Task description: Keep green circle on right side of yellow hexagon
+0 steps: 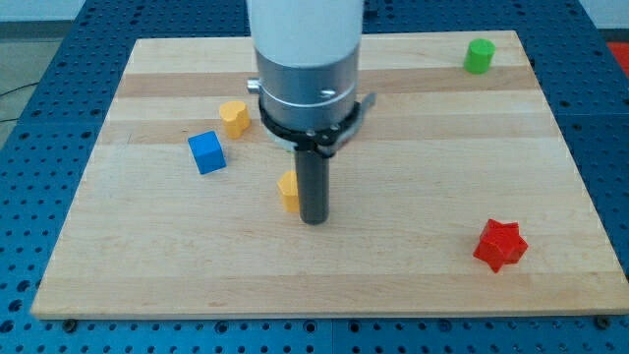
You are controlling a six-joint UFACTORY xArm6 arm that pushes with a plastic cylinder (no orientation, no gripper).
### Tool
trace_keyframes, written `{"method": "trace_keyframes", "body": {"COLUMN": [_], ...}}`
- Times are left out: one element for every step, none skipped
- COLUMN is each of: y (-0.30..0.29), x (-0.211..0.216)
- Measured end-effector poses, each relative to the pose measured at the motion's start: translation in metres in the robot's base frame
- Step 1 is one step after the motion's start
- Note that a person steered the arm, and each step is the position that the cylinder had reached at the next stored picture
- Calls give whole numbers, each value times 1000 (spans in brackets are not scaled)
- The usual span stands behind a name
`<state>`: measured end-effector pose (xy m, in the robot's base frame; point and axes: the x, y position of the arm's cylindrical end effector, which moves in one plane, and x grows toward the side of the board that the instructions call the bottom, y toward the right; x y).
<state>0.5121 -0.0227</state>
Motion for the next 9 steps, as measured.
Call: {"method": "trace_keyframes", "body": {"y": [-2,95,182,214,173,112,177,283,310], "x": [-16,-12,-41,-109,-99,-100,-146,-157,-230]}}
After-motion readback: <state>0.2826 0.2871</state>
